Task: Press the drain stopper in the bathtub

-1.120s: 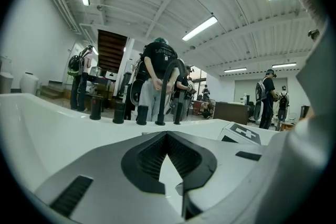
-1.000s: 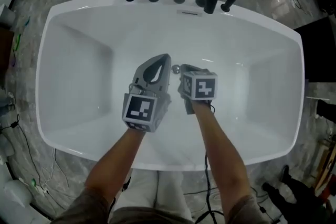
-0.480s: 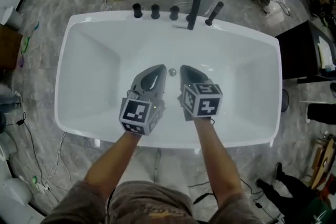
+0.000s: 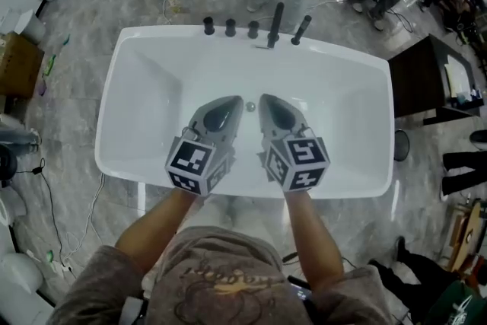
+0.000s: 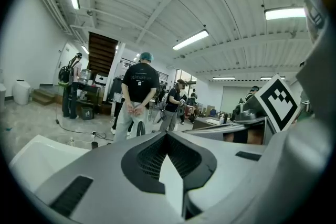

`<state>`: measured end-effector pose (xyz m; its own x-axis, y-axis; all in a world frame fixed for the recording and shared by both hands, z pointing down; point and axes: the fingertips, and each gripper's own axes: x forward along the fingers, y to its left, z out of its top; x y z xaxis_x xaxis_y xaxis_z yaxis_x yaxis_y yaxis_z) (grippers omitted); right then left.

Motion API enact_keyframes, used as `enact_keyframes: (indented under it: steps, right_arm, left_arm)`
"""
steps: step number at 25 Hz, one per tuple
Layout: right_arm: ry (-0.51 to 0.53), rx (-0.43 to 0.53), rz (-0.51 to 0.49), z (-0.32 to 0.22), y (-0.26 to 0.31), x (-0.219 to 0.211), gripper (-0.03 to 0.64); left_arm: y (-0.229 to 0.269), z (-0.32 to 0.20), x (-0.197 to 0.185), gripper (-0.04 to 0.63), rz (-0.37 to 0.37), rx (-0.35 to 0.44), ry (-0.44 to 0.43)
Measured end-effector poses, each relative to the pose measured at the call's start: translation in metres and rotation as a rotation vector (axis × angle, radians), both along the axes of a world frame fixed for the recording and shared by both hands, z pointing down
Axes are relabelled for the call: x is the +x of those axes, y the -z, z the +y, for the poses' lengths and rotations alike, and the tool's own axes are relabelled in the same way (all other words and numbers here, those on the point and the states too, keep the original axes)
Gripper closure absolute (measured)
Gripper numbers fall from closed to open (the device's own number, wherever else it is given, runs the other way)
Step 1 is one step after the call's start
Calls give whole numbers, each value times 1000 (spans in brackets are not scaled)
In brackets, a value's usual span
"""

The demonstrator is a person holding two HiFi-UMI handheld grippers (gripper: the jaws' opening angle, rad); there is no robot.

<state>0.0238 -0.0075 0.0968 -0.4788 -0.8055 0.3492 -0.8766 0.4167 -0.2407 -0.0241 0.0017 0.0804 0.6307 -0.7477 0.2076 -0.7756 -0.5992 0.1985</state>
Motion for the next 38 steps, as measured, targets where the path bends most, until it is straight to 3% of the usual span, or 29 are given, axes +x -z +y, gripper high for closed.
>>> enact_keyframes:
  steps: [16,21,28,38]
  right_arm:
    - [200,148,-33,92,79,-16,618]
    - [232,197,-36,107,91,-6,618]
    - [257,271,-99,126,107,-12,618]
    - [326,270,-150,130,107,-18,618]
  left_arm:
    - [61,73,-1,595,18,46,-133]
    - [64,84,-3,595,36,51,-165]
    - [81,96,4,595,66,121,-219]
    - [86,103,8,595,64,147,-249]
